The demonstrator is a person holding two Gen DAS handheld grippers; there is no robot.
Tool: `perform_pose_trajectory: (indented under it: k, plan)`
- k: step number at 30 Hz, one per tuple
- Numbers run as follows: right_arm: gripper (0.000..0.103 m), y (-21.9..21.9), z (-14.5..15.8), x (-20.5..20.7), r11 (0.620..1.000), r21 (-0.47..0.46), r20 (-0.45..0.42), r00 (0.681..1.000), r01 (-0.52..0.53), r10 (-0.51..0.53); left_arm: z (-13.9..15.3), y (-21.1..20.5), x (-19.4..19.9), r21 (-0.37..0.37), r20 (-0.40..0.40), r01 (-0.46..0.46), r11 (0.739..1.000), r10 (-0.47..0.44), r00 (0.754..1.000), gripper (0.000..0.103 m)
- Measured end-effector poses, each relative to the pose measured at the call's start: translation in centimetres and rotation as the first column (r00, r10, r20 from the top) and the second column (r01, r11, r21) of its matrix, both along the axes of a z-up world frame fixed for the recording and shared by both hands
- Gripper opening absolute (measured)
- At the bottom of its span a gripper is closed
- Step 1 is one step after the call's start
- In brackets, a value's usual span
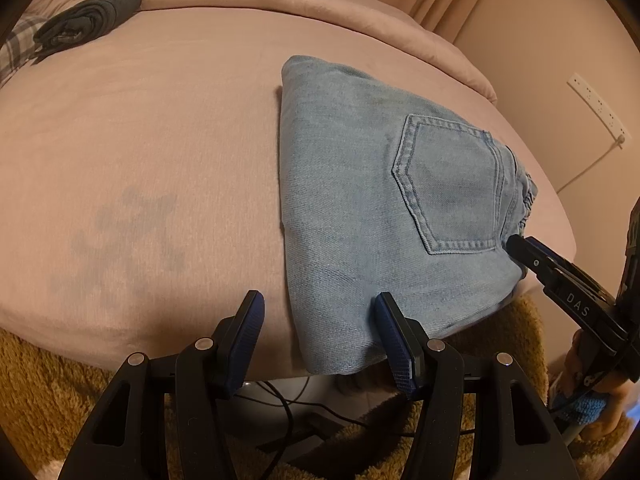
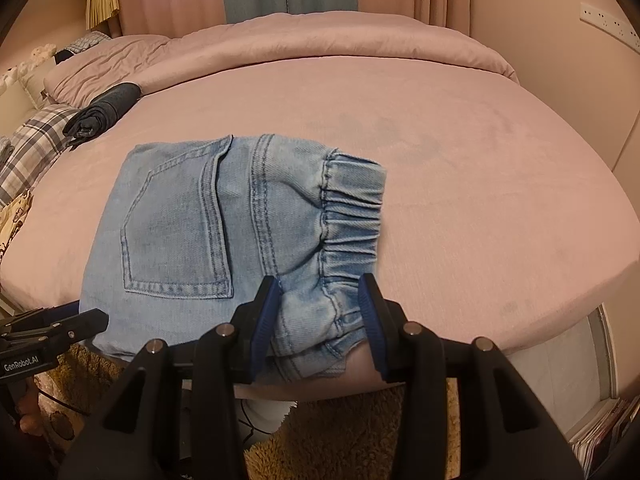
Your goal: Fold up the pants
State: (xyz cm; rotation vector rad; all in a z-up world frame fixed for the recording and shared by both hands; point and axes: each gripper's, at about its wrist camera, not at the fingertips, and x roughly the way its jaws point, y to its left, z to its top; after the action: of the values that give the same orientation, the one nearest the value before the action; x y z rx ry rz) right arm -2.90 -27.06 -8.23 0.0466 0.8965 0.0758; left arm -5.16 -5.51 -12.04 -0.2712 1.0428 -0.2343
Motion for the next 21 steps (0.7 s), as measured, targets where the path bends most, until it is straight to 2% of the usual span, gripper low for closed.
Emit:
perform_pose_trajectory:
  k: [5,6,7,9,14,21]
  plan:
    - [0.042,0.1,0.1,-0.1,1.000,-0.015,-0.002,1.000,0.001,-0.001,0.1,0.0,-0.2,0.000,-0.008,0.001,1.000,-0.001,1.000,0.060]
    - [0.043,0.2,0.1,-0.1,1.000,-0.019,-0.003,1.000,0.001,-0.001,0.1,0.0,-0.3,-0.001,-0.010,0.001,1.000,-0.001,1.000,0.060]
    - [0.050,0.2,0.1,-0.2,1.000,-0.021,-0.007,1.000,0.001,-0.001,0.2,0.1,-0.2,-0.002,-0.011,0.001,1.000,-0.001,1.000,0.060]
    - [0.053,0.0,-0.2,-0.2,1.000,-0.005,-0.034,0.999,0.001,-0.002,0.2,0.0,-0.3,-0.001,-0.013,0.000,1.000,0.000,1.000,0.060]
    - [0.056,-1.4,-1.0,-0.5,0.993,0.107,-0.058,0.997,0.052,-0.046,0.4,-0.1,-0.3,0.009,-0.017,-0.001,1.000,0.001,1.000,0.060]
    - [0.057,-1.1,-1.2,-0.7,0.993,0.109,-0.060,0.998,0.035,-0.028,0.5,-0.3,-0.3,0.009,-0.030,-0.011,1.000,0.011,0.999,0.060]
